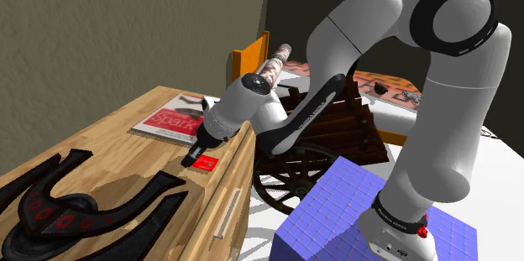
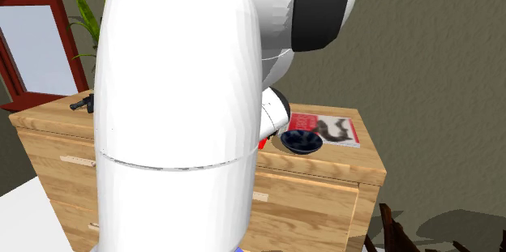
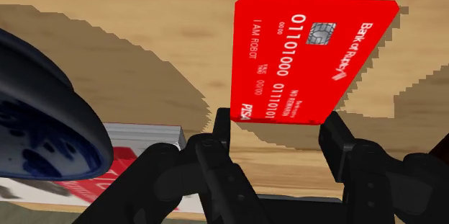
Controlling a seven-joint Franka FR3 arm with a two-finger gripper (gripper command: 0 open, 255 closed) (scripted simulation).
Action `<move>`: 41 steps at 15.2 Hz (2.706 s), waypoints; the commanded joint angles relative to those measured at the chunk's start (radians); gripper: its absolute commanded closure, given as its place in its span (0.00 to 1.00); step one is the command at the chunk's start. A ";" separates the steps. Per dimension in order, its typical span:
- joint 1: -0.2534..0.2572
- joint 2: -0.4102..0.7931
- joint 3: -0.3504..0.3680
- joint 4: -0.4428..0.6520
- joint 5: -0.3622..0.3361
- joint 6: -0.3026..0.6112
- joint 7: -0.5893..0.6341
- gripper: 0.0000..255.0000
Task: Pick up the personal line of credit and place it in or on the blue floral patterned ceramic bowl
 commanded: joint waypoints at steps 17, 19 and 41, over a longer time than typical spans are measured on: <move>-0.159 -0.104 0.208 -0.030 0.353 -0.091 -0.302 1.00; -0.178 -0.128 0.237 -0.031 0.429 -0.110 -0.364 1.00; -0.248 -0.216 0.102 0.061 1.089 -0.283 -1.152 1.00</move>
